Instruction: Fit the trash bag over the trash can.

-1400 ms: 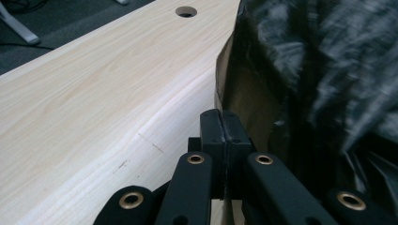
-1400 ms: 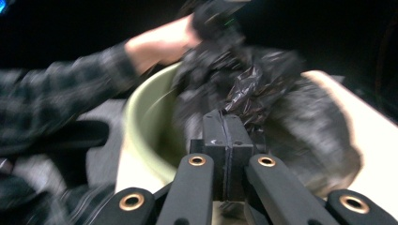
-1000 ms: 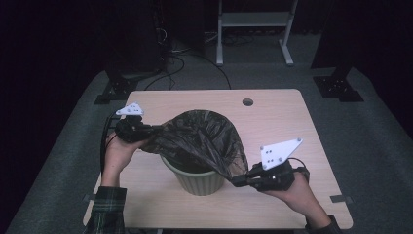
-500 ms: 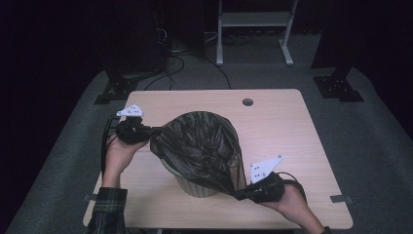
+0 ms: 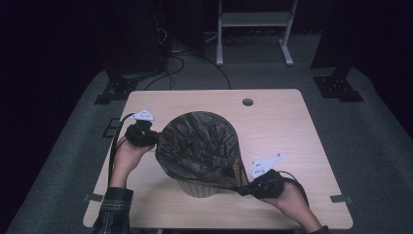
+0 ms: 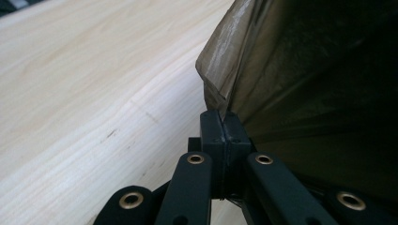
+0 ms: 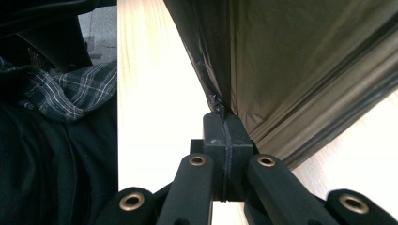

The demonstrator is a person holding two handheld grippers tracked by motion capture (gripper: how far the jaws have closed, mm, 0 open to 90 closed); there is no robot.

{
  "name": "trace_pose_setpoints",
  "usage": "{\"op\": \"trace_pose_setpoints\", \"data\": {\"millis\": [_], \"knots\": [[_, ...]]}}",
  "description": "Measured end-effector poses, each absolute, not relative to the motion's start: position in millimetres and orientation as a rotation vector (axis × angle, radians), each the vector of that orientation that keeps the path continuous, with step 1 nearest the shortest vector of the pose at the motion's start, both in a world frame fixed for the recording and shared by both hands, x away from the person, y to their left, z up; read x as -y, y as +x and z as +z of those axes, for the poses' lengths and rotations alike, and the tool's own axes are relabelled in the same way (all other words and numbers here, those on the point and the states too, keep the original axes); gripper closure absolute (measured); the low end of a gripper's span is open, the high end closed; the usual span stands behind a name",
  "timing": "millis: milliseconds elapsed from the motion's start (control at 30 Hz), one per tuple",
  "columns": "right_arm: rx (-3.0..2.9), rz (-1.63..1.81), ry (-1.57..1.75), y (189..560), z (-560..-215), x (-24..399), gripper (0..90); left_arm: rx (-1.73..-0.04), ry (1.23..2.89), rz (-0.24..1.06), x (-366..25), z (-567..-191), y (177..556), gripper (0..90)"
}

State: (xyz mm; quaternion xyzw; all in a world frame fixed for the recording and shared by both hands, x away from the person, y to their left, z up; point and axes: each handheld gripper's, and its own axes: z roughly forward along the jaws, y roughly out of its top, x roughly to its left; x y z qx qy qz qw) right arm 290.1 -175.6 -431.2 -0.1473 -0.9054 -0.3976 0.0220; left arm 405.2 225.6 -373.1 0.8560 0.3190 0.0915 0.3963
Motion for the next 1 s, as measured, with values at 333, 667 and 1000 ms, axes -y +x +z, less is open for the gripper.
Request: {"op": "trace_pose_setpoints", "data": {"millis": [333,667,1000], "knots": [[2.849,-1.181,-0.562,307.3,-442.2,177.6,90.0,-0.814,2.161,0.228,-221.0,-389.7,408.5,90.0],[2.895,-1.07,-0.695,322.0,-462.0,178.2,90.0,-0.881,2.234,0.251,-221.8,-411.9,414.1,90.0],[2.871,-1.096,-0.783,328.8,-468.9,197.4,90.0,-0.938,2.276,0.207,-228.7,-446.7,414.3,90.0]]}}
